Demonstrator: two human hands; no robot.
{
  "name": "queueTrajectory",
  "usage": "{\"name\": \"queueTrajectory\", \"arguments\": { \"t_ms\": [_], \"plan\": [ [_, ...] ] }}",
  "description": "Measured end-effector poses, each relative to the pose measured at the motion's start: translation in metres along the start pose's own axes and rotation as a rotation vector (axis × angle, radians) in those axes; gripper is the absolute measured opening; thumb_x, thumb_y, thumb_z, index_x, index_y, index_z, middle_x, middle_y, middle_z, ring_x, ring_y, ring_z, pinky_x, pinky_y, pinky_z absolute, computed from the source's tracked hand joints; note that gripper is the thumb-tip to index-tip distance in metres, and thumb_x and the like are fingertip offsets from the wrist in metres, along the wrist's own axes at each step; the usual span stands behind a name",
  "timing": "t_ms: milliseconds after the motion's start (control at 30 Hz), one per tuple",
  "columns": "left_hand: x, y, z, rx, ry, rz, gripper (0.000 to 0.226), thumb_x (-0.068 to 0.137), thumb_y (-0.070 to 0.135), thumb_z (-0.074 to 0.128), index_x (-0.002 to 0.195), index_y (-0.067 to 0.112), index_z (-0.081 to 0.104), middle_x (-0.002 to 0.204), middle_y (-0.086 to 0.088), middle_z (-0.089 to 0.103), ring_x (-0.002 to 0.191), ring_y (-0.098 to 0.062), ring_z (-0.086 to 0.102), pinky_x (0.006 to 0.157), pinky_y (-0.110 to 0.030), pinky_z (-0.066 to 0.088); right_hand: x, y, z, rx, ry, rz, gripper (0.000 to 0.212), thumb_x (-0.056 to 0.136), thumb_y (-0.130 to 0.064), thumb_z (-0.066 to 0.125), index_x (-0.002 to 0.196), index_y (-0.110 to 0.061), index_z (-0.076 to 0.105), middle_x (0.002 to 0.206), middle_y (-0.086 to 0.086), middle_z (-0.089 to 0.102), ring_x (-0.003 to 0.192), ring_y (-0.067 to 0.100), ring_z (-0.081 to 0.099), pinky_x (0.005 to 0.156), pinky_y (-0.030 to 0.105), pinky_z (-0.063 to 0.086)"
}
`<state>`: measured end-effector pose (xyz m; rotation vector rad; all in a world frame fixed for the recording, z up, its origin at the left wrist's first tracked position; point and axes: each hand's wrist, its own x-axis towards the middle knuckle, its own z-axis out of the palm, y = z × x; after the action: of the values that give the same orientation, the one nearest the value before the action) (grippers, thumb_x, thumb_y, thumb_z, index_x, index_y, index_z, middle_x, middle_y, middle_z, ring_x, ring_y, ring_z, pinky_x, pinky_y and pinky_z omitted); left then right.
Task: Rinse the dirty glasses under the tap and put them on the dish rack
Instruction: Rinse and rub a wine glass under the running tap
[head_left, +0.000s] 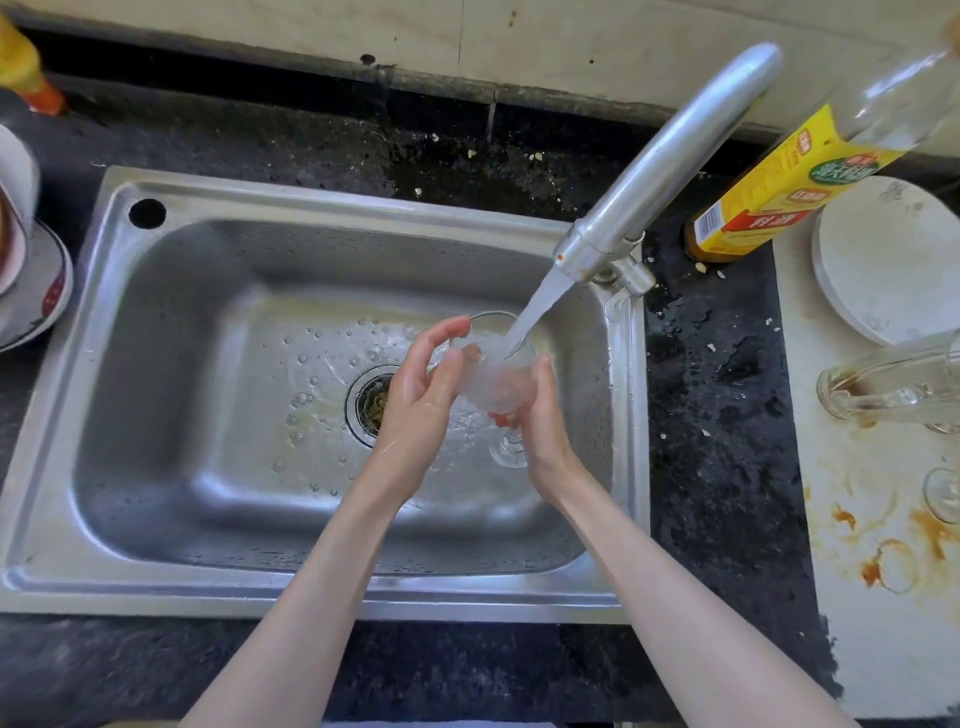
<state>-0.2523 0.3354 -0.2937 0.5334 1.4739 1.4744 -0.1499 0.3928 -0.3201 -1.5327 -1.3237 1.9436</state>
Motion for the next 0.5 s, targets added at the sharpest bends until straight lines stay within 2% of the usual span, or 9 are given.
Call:
{"name": "queueTrajectory", "arguments": {
  "t_ms": [100,200,267,333,400,500],
  "plan": [
    [-0.0006,-0.0004,-0.0012,-0.013,0.014,-0.004,0.021,0.096,0.018,0.046,0.111,0.029,0.056,0.114,0.018,0.057,0.106,-0.005,0.060,0.085,-0.025,0.047,0.0003,-0.0015,-0.0003,-0.009,-0.006,-0.001,0.061,0.103,-0.038,0.005,0.077,-0.024,0.058,0.052,-0.020,0.060,0.049,-0.010,0.050,0.055,0.014,0.034],
    [-0.0019,-0.0003,-0.0015,-0.028,0.015,0.008,0.024,0.089,0.022,0.047,0.110,0.029,0.055,0.115,0.017,0.056,0.111,-0.008,0.059,0.092,-0.029,0.047,-0.0007,-0.0022,-0.0005,-0.011,-0.030,-0.021,0.062,0.103,-0.033,0.003,0.079,-0.024,0.060,0.055,-0.020,0.063,0.052,-0.011,0.052,0.054,0.009,0.037],
    [-0.0030,0.0001,-0.0011,-0.034,0.022,0.011,0.024,0.095,0.012,0.046,0.112,0.028,0.053,0.116,0.013,0.056,0.112,-0.009,0.059,0.096,-0.033,0.047,0.0006,-0.0006,-0.0004,0.002,-0.036,-0.027,0.061,0.103,-0.033,0.004,0.086,-0.023,0.062,0.064,-0.017,0.066,0.056,-0.011,0.054,0.054,0.006,0.038],
    [-0.0038,0.0008,-0.0010,-0.045,0.024,0.012,0.027,0.096,0.009,0.045,0.113,0.028,0.051,0.116,0.011,0.055,0.112,-0.009,0.058,0.097,-0.033,0.046,0.0009,-0.0006,0.0002,-0.002,-0.032,-0.031,0.060,0.103,-0.037,0.005,0.092,-0.024,0.063,0.074,-0.013,0.066,0.060,-0.009,0.054,0.059,0.011,0.039],
    [-0.0047,0.0027,-0.0016,-0.011,0.026,0.023,0.024,0.093,0.016,0.050,0.114,0.029,0.051,0.116,0.011,0.056,0.111,-0.009,0.057,0.096,-0.032,0.045,0.0004,-0.0010,-0.0001,-0.026,-0.033,-0.020,0.060,0.102,-0.038,0.005,0.087,-0.024,0.061,0.065,-0.017,0.062,0.055,-0.008,0.049,0.059,0.015,0.035],
    [-0.0048,0.0054,-0.0061,0.060,0.025,0.024,0.022,0.093,0.020,0.053,0.113,0.029,0.052,0.114,0.012,0.056,0.099,0.006,0.058,0.094,-0.029,0.046,-0.0001,-0.0068,-0.0020,-0.036,-0.022,-0.005,0.058,0.103,-0.038,0.006,0.088,-0.023,0.059,0.053,-0.020,0.059,0.049,-0.009,0.050,0.050,0.009,0.035]
  ]
}}
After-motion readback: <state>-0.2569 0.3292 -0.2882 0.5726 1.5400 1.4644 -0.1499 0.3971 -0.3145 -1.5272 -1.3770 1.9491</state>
